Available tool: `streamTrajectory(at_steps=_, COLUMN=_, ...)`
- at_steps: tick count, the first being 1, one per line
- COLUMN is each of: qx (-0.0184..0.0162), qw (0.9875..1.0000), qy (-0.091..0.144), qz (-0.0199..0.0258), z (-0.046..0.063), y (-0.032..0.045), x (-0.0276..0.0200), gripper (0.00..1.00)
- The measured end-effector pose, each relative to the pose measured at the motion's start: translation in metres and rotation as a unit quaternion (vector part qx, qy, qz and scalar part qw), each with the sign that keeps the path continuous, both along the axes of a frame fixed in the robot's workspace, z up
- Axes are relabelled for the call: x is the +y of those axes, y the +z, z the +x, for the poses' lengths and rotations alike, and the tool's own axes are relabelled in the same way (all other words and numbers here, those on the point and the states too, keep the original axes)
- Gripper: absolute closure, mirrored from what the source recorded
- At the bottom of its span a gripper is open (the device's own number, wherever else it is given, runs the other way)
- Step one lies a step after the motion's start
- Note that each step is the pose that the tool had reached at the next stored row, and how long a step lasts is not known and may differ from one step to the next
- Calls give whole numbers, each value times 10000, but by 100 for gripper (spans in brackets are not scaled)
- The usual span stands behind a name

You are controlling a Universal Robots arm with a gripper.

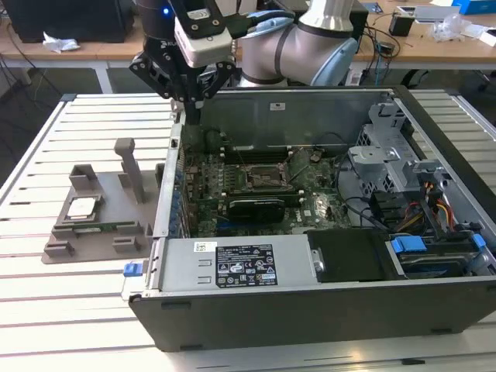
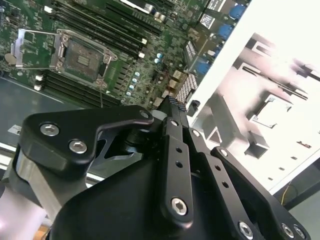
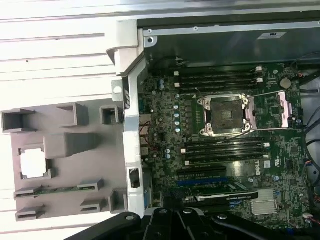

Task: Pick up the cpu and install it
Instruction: 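Reach for the cpu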

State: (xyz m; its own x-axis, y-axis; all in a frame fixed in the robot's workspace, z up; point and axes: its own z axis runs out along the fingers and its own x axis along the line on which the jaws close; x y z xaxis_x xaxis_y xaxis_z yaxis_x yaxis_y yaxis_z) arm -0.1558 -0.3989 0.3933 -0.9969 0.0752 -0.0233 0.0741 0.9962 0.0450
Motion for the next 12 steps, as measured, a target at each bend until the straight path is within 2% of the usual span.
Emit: streamTrajectory(at_steps=12, qx=0, qw=10000, qy=0, qz=0, z=-318, y=0, x=0, gripper=89)
